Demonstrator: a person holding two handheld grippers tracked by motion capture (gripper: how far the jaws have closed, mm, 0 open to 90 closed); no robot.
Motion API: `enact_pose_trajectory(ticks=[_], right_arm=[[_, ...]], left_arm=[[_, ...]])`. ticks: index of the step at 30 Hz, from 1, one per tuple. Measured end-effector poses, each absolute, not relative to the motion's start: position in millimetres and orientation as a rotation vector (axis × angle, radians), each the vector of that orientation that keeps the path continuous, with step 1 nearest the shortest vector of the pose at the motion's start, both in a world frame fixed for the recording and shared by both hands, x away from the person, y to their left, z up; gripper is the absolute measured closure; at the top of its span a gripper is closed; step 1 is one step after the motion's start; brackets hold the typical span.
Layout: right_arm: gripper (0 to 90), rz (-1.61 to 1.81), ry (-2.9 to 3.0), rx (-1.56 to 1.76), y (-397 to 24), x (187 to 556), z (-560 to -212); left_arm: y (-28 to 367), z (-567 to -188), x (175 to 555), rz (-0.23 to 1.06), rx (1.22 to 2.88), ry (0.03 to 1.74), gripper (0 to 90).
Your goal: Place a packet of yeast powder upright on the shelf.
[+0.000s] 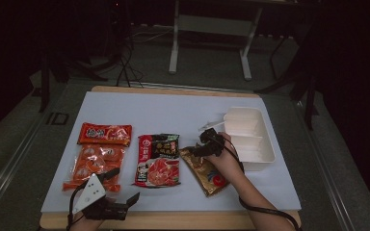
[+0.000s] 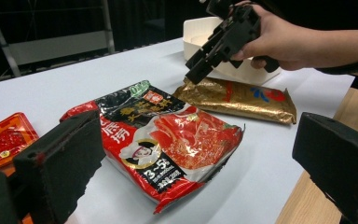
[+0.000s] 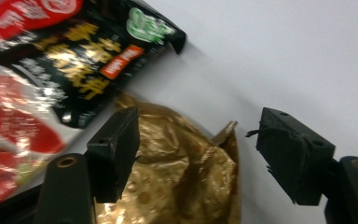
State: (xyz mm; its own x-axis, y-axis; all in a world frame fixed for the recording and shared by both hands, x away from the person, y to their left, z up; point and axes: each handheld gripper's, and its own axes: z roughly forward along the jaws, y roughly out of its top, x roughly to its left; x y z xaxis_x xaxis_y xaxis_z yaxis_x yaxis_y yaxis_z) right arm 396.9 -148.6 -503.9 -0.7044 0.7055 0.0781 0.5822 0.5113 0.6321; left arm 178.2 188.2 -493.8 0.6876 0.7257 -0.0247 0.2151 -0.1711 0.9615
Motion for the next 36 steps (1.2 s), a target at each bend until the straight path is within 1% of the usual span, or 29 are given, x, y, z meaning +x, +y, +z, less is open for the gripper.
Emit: enact_pose_trajectory(ticks=[3,5,10,11,14,16,17,19,22,25,33,36], right_arm=[[33.2,0.948,2.569,1.121,-149,400,-508],[38.2,0.914,2.582,1.131,-148,402,-513],[41.0,0.907,2.596,1.153,-149,404,-517],[45.3,0.899,2.596,1.162,-149,405,-517],[52.9,0.904,2.618,1.183,-148,405,-519],[54.0,0.905,2.628,1.197,-148,405,-521],[57.1,0.908,2.636,1.219,-149,406,-522],[69.9,0.902,2.644,1.207,-147,405,-522],[75.6,0.884,2.651,1.199,-146,405,-521],[85.1,0.875,2.648,1.192,-148,405,-520],[88.0,0.92,2.637,1.173,-150,402,-512],[88.5,0.953,2.632,1.114,-149,395,-501]], left_arm=[[188,-494,178,0.538,1.725,0.76,2.5],[188,-494,179,0.537,1.728,0.758,2.5],[187,-494,178,0.534,1.734,0.756,2.5],[187,-494,178,0.533,1.734,0.756,2.5],[186,-494,178,0.532,1.734,0.755,2.4],[186,-495,178,0.532,1.736,0.755,2.5],[186,-495,178,0.532,1.737,0.756,2.5],[186,-495,179,0.529,1.739,0.757,2.5],[185,-495,179,0.528,1.743,0.755,2.5],[185,-495,179,0.528,1.745,0.756,2.5],[186,-495,179,0.528,1.741,0.761,2.5],[186,-495,179,0.53,1.744,0.759,2.5]])
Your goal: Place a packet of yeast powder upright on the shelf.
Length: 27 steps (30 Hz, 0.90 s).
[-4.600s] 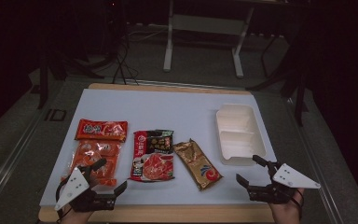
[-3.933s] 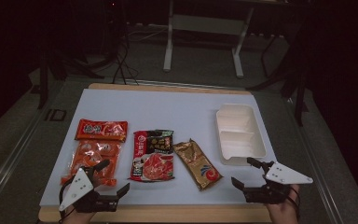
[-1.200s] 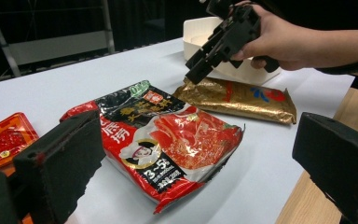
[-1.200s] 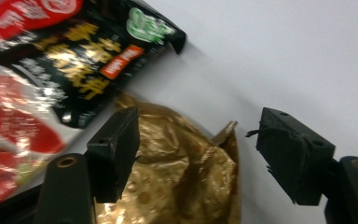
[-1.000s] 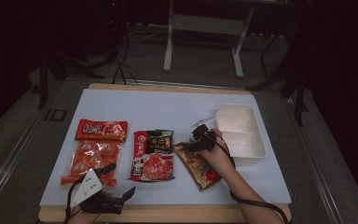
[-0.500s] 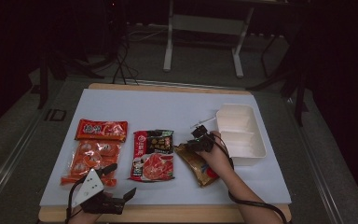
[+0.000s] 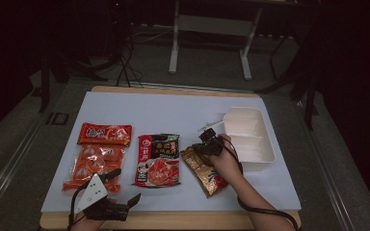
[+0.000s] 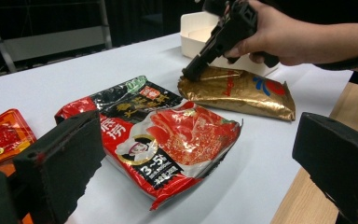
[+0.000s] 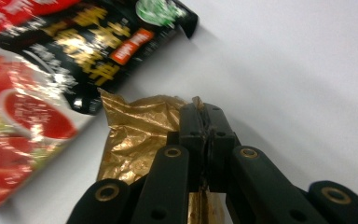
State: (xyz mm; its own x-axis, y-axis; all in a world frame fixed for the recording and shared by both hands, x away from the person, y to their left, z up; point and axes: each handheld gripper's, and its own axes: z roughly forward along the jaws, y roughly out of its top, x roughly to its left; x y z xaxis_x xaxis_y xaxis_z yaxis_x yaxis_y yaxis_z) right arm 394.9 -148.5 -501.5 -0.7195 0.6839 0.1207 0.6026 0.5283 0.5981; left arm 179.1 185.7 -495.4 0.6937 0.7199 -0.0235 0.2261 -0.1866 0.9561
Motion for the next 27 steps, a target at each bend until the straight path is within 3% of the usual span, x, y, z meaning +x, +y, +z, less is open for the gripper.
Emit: enact_pose_trajectory(ticks=[27], right_arm=[[89.1,1.259,2.464,0.939,-154,361,-416]], left_arm=[[186,-495,180,0.527,1.742,0.764,2.5]])
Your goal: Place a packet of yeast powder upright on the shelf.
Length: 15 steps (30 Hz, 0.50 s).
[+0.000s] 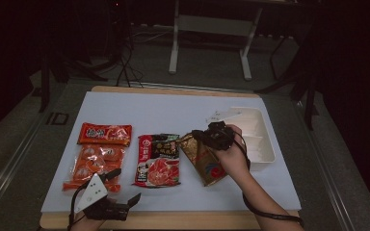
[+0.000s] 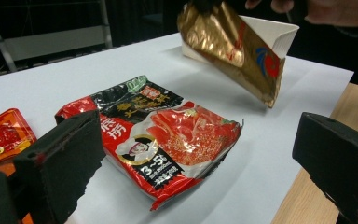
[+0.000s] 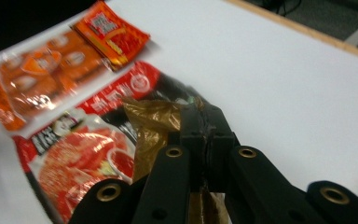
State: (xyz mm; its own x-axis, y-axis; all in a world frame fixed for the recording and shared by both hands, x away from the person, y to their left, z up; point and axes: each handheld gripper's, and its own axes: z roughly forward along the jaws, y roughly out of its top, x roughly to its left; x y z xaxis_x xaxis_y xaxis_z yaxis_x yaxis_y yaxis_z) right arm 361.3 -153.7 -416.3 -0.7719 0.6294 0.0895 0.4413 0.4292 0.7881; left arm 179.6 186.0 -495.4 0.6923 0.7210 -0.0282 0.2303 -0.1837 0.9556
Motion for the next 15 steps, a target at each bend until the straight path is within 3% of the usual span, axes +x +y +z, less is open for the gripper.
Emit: enact_pose_trajectory(ticks=[15], right_arm=[[89.1,1.42,2.348,0.899,-166,362,-366]], left_arm=[[186,-497,181,0.522,1.739,0.773,2.5]])
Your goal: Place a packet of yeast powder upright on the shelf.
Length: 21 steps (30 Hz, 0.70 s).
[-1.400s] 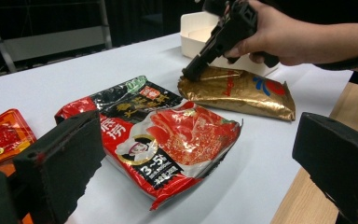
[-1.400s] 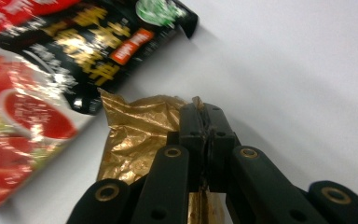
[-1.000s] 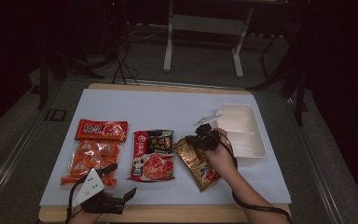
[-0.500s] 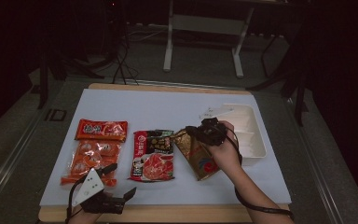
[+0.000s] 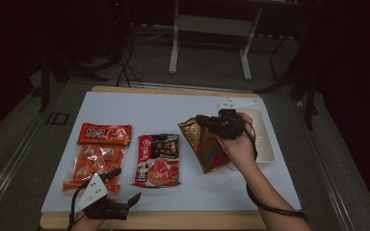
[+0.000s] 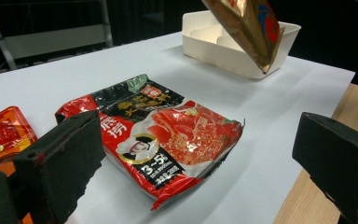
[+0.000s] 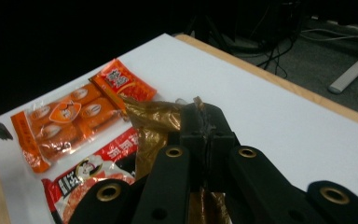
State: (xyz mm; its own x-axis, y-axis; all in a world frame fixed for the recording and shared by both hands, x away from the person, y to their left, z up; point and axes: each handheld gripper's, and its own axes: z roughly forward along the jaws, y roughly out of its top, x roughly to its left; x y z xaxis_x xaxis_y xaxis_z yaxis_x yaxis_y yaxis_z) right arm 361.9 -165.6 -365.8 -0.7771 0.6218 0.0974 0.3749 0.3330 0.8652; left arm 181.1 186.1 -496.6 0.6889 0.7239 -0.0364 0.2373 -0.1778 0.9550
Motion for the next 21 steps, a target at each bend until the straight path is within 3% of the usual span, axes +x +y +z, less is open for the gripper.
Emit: enact_pose_trajectory(ticks=[21], right_arm=[[89.0,1.53,2.181,0.983,-193,390,-319]], left_arm=[[187,-497,180,0.522,1.74,0.778,2.5]])
